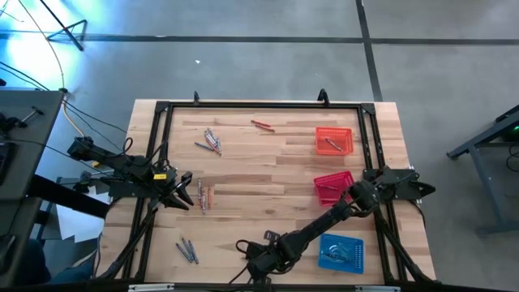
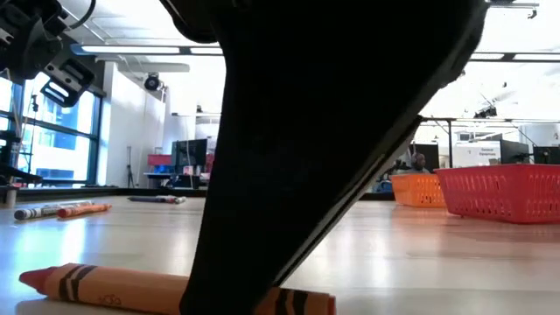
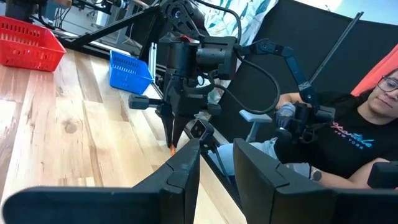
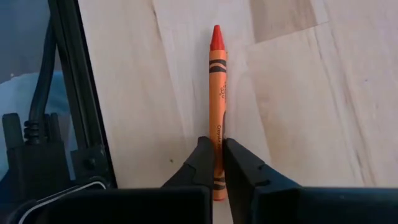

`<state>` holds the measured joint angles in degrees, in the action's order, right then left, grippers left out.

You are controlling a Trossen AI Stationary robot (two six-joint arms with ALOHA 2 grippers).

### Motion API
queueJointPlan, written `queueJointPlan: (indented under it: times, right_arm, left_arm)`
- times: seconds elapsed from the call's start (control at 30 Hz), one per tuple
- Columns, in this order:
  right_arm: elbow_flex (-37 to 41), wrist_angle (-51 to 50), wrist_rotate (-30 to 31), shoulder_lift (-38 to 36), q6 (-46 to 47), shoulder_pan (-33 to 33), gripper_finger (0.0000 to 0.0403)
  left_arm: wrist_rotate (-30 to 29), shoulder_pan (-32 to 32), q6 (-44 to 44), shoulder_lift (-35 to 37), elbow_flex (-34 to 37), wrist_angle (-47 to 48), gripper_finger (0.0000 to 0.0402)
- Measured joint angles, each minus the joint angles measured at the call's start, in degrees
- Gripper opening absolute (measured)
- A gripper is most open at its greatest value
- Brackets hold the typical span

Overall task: Sort crayons
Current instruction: Put the orange crayon into the red bin

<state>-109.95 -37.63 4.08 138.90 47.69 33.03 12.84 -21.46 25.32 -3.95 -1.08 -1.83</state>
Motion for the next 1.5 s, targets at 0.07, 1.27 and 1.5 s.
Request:
queueJointPlan:
  times: [0.07,1.27,1.5]
  right_arm:
    - [0.0,-0.6,-0.7,-0.4,-0.1,-0.3,0.001]
    - [0.2,-12.2,-4.8,-9.9,-28.9,-5.5,0.0]
    - [0.2,-7.3,-9.2,-5.7,-47.7,-7.3,0.0]
  left_arm:
    - [0.0,0.0,0.0,0.0,0.0,0.0,0.0086]
    - [0.0,0.0,0.0,0.0,0.0,0.0,0.0086]
    - [0.0,0.0,0.0,0.0,0.0,0.0,0.0086]
